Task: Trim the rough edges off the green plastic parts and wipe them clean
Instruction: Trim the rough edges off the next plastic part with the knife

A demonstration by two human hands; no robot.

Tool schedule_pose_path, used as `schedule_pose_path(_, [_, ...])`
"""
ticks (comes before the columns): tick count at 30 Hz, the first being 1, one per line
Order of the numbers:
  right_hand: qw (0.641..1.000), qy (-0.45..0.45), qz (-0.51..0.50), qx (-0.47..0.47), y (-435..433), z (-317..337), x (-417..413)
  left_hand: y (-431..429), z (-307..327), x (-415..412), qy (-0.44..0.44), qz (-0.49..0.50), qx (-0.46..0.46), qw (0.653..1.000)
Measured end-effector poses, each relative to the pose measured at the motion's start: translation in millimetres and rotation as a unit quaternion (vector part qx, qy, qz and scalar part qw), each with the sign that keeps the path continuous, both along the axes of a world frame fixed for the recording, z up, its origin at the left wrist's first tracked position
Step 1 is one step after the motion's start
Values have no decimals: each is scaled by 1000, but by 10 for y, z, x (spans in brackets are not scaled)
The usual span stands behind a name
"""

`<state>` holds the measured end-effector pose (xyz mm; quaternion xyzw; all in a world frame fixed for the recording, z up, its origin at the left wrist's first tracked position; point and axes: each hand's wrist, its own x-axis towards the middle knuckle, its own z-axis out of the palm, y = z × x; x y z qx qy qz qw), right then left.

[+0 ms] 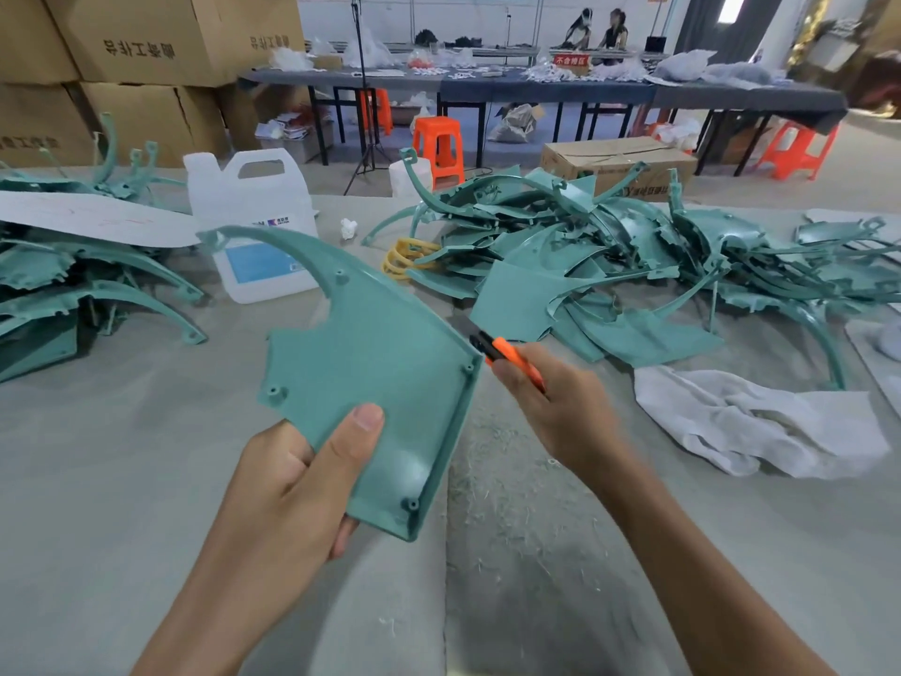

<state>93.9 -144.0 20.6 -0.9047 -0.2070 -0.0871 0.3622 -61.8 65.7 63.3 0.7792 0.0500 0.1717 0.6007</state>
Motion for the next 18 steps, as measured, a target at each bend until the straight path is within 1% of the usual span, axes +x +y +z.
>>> schedule_pose_path(2, [1000,4,-10,28,28,15,16,-13,-5,47,-10,17,-46,999])
schedule_pose_path(4, [994,16,6,103,79,27,-145,-21,-19,122,-21,41,-136,990])
schedule_pose_path(6, [978,38,43,202,160,16,-391,-26,-24,199,-37,52,-221,973])
schedule_pose_path(8, [962,54,92,251,231,-20,-648,-57,-19,255,-45,56,-279,958])
schedule_pose_path(11, [956,55,152,246,286,-65,-934,-109,-13,283,-40,71,-328,941])
schedule_pose_path(13, [958,50,167,228,318,-68,-984,-115,8,269,-30,55,-367,928])
schedule_pose_path(15, [961,47,137,235,351,-49,-893,-96,24,236,-10,8,-430,903])
schedule_pose_path(16, [962,46,107,245,353,-21,-797,-82,34,211,-2,-7,-445,895])
schedule_pose_path(18, [971,40,36,232,321,87,-565,-63,37,155,7,-15,-428,904])
